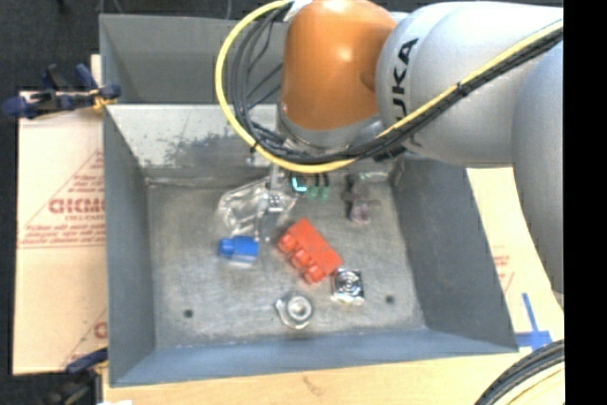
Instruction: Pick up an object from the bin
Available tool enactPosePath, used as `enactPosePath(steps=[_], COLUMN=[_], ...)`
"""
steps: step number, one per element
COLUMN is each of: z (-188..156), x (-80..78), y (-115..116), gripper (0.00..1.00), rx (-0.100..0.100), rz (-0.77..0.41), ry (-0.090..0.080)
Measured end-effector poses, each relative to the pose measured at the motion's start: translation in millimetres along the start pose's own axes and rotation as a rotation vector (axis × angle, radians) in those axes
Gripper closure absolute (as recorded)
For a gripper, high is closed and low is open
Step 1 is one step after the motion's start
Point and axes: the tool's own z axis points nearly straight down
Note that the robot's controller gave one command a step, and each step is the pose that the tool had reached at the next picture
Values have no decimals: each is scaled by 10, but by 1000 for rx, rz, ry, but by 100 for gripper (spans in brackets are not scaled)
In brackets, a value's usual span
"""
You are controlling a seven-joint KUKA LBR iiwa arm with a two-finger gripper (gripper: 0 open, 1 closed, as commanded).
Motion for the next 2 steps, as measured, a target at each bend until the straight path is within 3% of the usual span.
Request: enactPosePath(steps=[1,2], z=[935,929], x=[-43,24], y=[-18,-73], gripper=[0,0], rx=[0,-2], rz=[-296,-319], ry=[-34,-31])
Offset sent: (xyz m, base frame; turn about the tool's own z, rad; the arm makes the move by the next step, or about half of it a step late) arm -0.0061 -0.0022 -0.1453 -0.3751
